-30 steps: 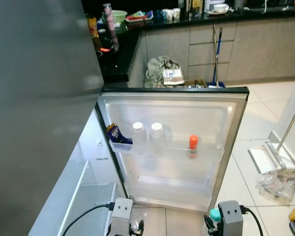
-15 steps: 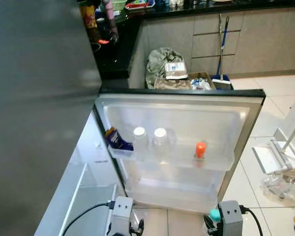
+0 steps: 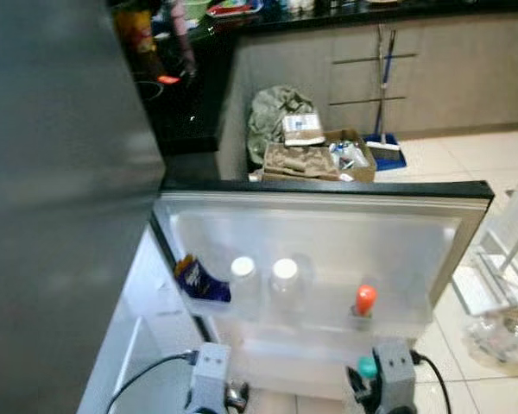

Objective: Restocking fridge

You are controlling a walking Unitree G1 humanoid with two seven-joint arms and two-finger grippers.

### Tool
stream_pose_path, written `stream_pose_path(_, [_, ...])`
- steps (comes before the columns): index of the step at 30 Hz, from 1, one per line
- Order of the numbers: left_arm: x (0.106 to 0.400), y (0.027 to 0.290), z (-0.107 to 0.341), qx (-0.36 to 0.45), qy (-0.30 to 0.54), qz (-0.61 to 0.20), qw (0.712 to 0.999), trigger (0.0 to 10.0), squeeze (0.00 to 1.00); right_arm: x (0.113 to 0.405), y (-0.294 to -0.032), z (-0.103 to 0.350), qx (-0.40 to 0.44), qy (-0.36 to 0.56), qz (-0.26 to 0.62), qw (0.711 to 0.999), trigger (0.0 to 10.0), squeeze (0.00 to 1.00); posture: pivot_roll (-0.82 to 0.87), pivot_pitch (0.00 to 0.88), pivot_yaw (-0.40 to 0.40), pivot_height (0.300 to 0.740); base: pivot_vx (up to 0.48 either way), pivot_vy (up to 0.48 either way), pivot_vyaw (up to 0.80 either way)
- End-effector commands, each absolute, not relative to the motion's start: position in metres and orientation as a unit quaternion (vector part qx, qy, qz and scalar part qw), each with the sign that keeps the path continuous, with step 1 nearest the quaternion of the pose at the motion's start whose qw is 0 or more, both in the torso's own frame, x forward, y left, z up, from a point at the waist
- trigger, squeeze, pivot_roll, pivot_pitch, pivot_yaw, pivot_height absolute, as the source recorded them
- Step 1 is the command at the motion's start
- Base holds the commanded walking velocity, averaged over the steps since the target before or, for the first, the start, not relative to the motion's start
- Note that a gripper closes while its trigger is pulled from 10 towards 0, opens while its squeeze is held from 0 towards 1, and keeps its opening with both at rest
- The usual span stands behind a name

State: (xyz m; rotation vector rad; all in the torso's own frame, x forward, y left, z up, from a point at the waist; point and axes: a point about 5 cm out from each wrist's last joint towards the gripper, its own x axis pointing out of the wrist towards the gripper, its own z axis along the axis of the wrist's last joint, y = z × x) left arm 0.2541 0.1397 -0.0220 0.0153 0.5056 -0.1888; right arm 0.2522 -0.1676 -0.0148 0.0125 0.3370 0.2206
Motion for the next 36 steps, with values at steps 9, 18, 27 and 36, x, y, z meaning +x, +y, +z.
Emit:
stream_pose_path(9, [0.242,0.143,-0.032,0.010,0.270,-0.093,0.958,10.0,0.00,0.244,-0.167,-0.023,0.013,0.185,0.106,0.977,10.0,0.00,-0.07,0.108,0.084,0.740,0.000,0.000,0.00])
stream_pose_path(18, [0.246,0.144,-0.029,0.003,0.261,-0.068,0.963,10.0,0.00,0.254,-0.161,-0.015,-0.009,0.181,0.149,0.972,10.0,0.00,-0.05,0.100,-0.002,0.740,0.000,0.000,0.00])
stream_pose_path(27, [0.237,0.147,-0.034,-0.006,0.262,-0.043,0.964,10.0,0.00,0.261,-0.161,-0.012,-0.026,0.187,0.180,0.965,10.0,0.00,-0.04,0.104,-0.053,0.740,0.000,0.000,0.00])
stream_pose_path(36, [0.234,0.145,-0.036,0.001,0.264,-0.054,0.963,10.0,0.00,0.254,-0.161,-0.016,-0.021,0.192,0.175,0.966,10.0,0.00,-0.05,0.117,-0.023,0.740,0.000,0.000,0.00])
